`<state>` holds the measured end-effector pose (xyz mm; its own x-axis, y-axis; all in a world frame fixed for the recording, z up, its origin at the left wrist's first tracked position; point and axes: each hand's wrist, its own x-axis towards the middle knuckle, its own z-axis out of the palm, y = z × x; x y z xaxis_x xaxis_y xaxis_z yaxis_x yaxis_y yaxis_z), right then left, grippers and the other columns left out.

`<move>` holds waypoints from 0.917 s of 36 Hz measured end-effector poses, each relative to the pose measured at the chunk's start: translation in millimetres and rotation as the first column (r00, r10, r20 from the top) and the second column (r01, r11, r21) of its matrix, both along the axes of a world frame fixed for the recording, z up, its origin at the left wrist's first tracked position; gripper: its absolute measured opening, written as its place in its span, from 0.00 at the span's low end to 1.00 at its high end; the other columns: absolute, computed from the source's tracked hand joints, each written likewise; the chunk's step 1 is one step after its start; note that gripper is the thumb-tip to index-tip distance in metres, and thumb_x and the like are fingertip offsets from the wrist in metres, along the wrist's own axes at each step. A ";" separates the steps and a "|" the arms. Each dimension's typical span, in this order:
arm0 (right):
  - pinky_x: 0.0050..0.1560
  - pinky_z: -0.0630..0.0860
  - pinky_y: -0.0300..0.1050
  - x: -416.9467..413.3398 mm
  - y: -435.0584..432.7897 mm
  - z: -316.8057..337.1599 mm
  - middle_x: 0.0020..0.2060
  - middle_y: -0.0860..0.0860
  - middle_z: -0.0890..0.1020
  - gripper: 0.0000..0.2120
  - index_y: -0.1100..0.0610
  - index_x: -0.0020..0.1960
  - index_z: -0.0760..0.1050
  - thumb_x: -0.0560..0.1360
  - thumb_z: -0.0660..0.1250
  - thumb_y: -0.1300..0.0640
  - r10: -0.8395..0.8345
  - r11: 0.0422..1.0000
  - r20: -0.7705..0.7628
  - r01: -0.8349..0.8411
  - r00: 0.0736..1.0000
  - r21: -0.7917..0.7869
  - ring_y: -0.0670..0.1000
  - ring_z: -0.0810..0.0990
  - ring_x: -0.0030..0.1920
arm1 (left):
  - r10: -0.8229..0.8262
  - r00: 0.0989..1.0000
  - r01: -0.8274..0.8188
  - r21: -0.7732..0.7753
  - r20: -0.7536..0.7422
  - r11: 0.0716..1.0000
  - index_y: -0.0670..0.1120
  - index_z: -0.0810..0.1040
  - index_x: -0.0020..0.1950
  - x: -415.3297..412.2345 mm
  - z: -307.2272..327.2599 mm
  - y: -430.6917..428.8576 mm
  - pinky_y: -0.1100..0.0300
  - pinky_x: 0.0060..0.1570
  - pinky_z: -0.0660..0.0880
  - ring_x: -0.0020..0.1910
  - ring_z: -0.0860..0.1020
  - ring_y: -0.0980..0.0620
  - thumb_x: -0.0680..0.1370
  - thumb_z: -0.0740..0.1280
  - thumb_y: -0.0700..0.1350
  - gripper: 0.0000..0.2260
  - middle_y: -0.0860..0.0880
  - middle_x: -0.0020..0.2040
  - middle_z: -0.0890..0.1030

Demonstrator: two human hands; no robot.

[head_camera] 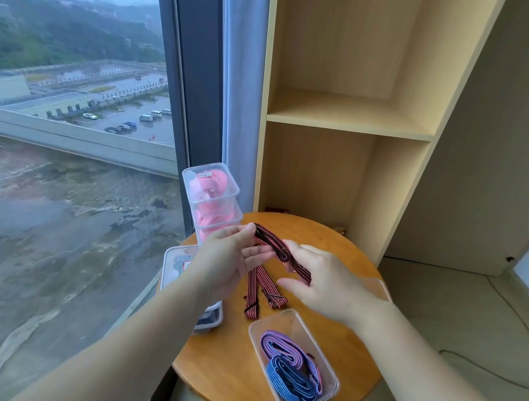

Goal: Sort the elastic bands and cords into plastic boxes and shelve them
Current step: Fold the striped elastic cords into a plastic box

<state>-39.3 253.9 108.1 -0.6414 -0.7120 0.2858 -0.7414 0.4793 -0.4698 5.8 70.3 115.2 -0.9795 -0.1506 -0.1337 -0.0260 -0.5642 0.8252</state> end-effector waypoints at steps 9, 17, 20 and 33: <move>0.45 0.78 0.49 -5.9 7.4 6.4 0.50 0.51 0.81 0.18 0.56 0.69 0.72 0.82 0.60 0.51 0.022 0.998 -0.279 -0.004 0.960 0.066 0.52 0.79 0.48 | -0.015 0.992 0.080 -0.530 0.127 0.844 0.40 0.78 0.54 4.3 -0.3 -6.8 0.62 0.38 0.78 0.38 0.80 0.52 0.83 0.60 0.42 0.09 0.43 0.44 0.82; 0.39 0.77 0.41 -11.7 7.3 13.2 0.51 0.49 0.79 0.18 0.54 0.70 0.69 0.83 0.57 0.50 0.187 0.962 -0.397 -0.085 0.898 0.261 0.48 0.79 0.44 | -0.161 0.963 0.265 -0.871 0.216 0.414 0.53 0.85 0.53 9.8 13.1 -16.6 0.66 0.42 0.74 0.43 0.80 0.58 0.78 0.69 0.53 0.08 0.55 0.42 0.85; 0.41 0.76 0.46 -10.8 8.1 14.6 0.50 0.50 0.80 0.16 0.54 0.68 0.71 0.83 0.56 0.51 0.158 0.968 -0.370 -0.069 0.916 0.241 0.51 0.79 0.46 | -0.238 0.929 0.362 -0.827 0.283 0.430 0.51 0.83 0.50 7.5 11.2 -15.8 0.67 0.30 0.67 0.28 0.73 0.60 0.78 0.69 0.50 0.05 0.57 0.32 0.79; 0.42 0.74 0.52 -0.5 1.7 6.9 0.46 0.53 0.81 0.12 0.58 0.63 0.74 0.82 0.59 0.57 0.004 0.997 -0.155 0.009 0.988 0.077 0.54 0.78 0.45 | -0.212 0.967 0.251 -0.675 0.142 0.693 0.45 0.79 0.49 3.1 -15.3 0.8 0.61 0.31 0.72 0.29 0.75 0.51 0.81 0.64 0.49 0.09 0.46 0.31 0.78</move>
<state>-39.7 255.6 115.0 -0.5956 -0.7343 0.3258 -0.8009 0.5117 -0.3109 8.9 71.1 99.9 -0.9908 0.0110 -0.1346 -0.1304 0.1827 0.9745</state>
